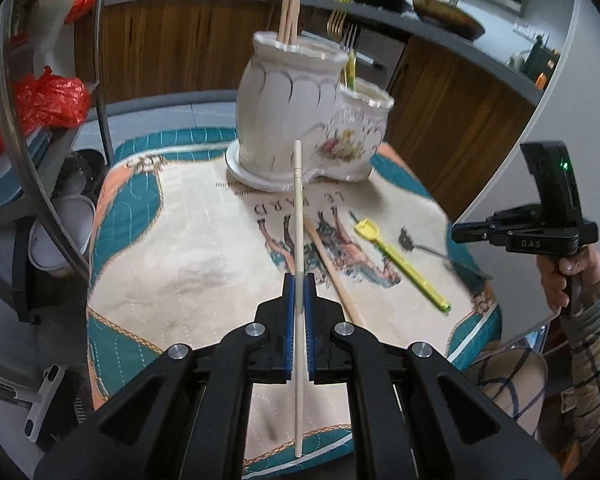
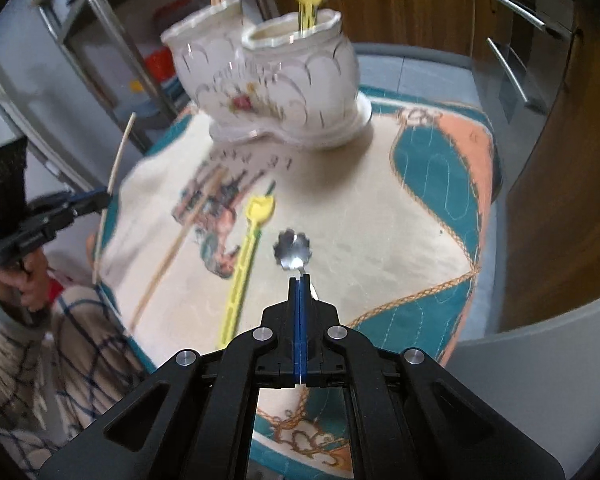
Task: Organize utensils
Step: 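Lift the silver spoon with the right tool while the left tool lifts the chopstick toward the holder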
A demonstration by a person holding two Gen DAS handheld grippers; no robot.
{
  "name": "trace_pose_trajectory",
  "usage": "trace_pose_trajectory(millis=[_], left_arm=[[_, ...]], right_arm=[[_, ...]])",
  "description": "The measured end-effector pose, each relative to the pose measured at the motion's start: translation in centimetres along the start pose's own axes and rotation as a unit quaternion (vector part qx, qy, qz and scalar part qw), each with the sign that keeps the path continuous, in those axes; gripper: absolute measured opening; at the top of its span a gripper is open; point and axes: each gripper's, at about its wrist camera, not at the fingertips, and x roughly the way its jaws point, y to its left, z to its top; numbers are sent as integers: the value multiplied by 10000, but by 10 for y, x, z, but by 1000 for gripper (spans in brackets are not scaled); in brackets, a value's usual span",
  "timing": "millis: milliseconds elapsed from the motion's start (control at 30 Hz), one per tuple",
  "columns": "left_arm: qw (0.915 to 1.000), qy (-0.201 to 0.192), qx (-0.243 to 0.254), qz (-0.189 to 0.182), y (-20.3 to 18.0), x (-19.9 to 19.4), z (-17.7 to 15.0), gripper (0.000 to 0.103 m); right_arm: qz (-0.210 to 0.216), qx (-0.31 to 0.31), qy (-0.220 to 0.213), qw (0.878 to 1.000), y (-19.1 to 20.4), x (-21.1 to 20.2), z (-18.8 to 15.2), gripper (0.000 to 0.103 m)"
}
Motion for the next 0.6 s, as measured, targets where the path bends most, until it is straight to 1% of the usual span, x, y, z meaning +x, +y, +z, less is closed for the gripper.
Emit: trace_pose_trajectory(millis=[33, 100, 133, 167, 200, 267, 367, 500, 600], left_arm=[[10000, 34, 24, 7, -1, 2, -1, 4], [9999, 89, 72, 14, -2, 5, -2, 4], [9999, 95, 91, 19, -3, 5, -2, 4], [9999, 92, 106, 23, -3, 6, -1, 4], [9999, 96, 119, 23, -4, 6, -1, 4], [9998, 91, 145, 37, -4, 6, 1, 4], [9998, 86, 147, 52, -4, 6, 3, 4], [9998, 93, 140, 55, -2, 6, 3, 4], [9999, 102, 113, 54, 1, 8, 2, 4]], right_arm=[[-62, -66, 98, 9999, 2, 3, 0, 1], [-317, -319, 353, 9984, 8, 11, 2, 1], [-489, -473, 498, 9964, 13, 14, 4, 1], [-546, -612, 643, 9946, 17, 17, 5, 1], [-698, -865, 850, 9902, 25, 21, 7, 7], [-951, -1109, 1074, 9834, 31, 26, 8, 15], [-1263, -1412, 1492, 9705, 39, 38, 12, 16], [-1396, -1510, 1869, 9606, 41, 54, 19, 16], [-1360, -1540, 2065, 9566, 43, 59, 25, 16]])
